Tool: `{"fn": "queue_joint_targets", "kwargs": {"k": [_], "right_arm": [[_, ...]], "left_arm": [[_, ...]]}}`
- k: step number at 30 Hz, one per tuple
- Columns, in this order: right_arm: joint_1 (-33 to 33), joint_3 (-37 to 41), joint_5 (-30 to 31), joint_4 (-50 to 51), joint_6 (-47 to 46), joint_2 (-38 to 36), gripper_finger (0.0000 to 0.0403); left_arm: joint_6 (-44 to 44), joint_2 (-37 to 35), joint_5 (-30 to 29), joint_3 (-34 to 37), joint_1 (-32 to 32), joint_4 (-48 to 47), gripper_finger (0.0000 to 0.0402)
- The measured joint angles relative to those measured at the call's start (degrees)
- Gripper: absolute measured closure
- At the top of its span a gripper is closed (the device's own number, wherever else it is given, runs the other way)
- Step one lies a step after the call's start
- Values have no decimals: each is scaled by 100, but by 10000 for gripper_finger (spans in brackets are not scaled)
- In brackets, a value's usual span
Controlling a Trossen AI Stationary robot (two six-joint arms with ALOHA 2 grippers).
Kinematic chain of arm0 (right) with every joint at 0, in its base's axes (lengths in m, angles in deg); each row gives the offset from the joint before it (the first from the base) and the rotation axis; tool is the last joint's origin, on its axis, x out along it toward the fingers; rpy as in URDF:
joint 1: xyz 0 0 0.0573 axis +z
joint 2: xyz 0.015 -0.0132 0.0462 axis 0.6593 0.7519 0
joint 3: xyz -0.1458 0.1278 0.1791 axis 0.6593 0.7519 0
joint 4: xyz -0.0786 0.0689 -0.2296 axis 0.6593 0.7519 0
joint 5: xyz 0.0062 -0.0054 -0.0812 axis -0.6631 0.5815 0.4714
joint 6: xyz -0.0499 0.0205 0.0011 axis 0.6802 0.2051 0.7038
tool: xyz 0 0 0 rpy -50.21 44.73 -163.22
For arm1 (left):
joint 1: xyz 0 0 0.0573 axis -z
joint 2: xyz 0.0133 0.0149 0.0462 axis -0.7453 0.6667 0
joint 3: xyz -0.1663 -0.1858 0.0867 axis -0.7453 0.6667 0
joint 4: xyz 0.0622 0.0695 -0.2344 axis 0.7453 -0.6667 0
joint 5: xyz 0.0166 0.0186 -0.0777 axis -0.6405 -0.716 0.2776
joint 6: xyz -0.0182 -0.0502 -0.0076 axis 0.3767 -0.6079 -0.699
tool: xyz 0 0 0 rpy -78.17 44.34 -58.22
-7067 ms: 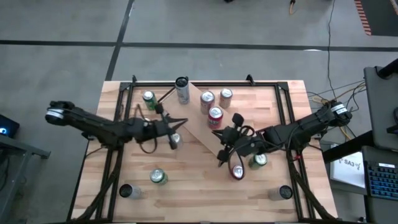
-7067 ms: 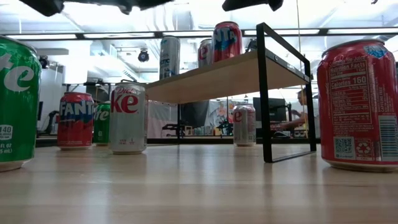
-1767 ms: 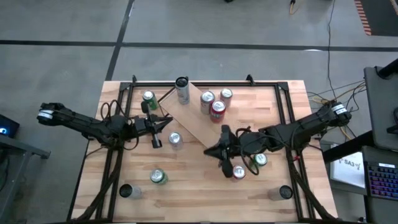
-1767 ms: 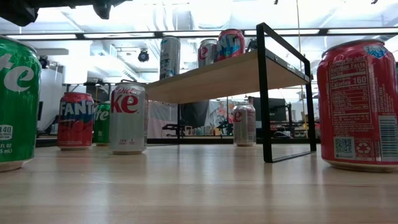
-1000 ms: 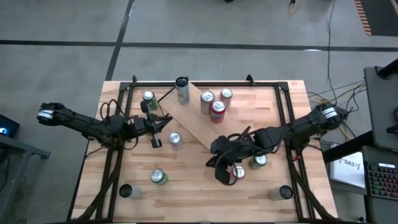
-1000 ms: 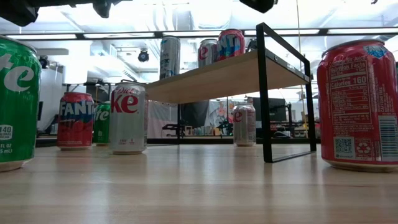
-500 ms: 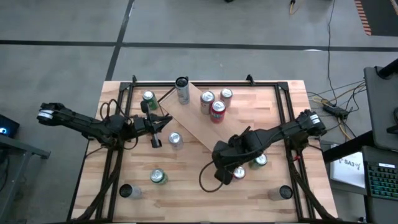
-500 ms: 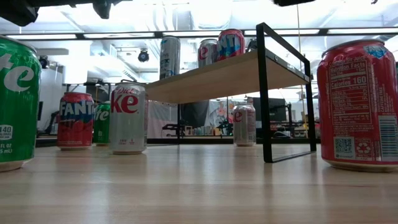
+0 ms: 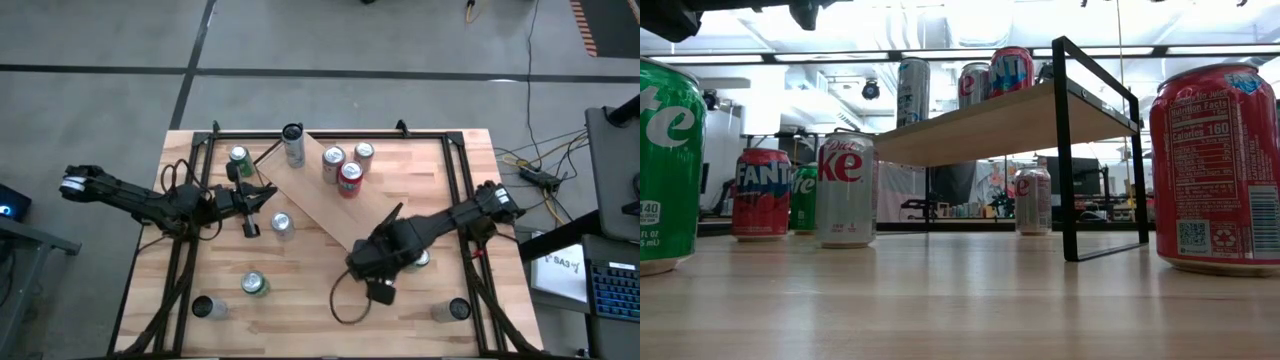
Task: Place canned beverage on shelf
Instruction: Put the bottom right green soda can on the shelf
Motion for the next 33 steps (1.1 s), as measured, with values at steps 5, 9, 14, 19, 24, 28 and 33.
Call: {"fn": "queue_joint_targets", "kwargs": {"k": [5, 9, 14, 19, 24, 28, 33], "right_arm": [[394, 118, 124, -6, 275, -7, 394], [745, 133, 145, -5, 200, -9, 394], [1110, 138, 19, 97, -286, -166, 394], [1304, 164, 649, 324, -513, -447, 394], [1247, 405, 1200, 313, -765, -984, 394], [1059, 852, 1356, 313, -1216, -1463, 394], [846, 1600, 1850, 280, -1614, -2105, 394]], "left_arm": [[0, 0, 0, 0, 0, 0, 401], [0, 0, 0, 0, 0, 0, 401], [-35, 0, 0, 0, 0, 3, 401], [-105, 0, 0, 0, 0, 2, 401], [-146, 0, -1, 0, 0, 3, 401], [-149, 0, 0, -10, 0, -4, 401], [-149, 37, -1, -37, 0, -1, 401]]}}
